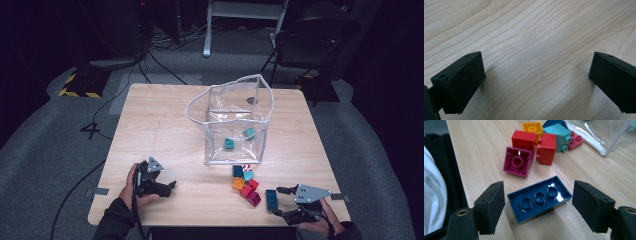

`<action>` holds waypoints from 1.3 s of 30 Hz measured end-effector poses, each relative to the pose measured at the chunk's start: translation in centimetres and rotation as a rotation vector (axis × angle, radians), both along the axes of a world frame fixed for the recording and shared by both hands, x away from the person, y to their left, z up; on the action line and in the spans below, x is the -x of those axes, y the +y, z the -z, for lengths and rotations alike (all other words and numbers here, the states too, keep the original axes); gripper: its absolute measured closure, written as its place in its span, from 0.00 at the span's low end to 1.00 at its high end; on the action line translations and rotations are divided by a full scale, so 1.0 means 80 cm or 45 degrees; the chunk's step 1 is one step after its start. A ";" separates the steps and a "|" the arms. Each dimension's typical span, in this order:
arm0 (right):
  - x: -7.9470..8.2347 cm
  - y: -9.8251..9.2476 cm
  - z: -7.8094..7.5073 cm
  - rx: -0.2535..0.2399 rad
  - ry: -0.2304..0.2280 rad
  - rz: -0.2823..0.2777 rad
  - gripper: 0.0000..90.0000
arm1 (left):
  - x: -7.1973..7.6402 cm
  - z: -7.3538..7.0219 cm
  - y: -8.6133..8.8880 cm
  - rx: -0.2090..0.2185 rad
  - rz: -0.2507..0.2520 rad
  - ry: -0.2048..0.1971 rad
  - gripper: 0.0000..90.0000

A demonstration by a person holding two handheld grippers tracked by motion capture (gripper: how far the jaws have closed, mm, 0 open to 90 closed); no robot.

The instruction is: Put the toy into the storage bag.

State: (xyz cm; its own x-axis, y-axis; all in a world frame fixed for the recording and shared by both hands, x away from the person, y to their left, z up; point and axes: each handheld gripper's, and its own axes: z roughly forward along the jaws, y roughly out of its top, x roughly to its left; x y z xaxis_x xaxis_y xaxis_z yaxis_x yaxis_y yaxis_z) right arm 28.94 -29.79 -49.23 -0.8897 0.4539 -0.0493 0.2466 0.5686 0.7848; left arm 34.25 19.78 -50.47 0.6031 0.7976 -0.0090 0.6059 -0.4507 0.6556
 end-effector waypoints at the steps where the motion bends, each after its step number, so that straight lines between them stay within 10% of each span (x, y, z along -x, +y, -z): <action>1: 0.000 0.000 0.001 0.008 0.000 -0.003 0.29 | 0.000 0.000 0.000 0.000 0.000 0.000 0.01; 14: -0.009 -0.008 0.012 0.085 -0.004 0.048 0.30 | 0.000 0.000 0.000 0.000 0.000 0.000 0.01; 35: -0.050 -0.049 0.013 0.066 0.001 0.522 0.35 | 0.000 0.000 0.000 0.000 0.000 0.000 0.01; 39: -0.052 -0.051 0.008 -0.014 0.021 0.501 0.32 | 0.000 0.000 0.000 -0.001 0.000 0.000 0.01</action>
State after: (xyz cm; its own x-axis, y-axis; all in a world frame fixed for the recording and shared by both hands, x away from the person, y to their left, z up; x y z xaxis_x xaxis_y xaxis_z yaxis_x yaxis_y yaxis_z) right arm 33.09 -33.88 -49.90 -0.6481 0.7610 -0.0297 0.4566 0.4194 0.7846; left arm 34.26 19.78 -50.47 0.6032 0.7975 -0.0086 0.6057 -0.4511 0.6554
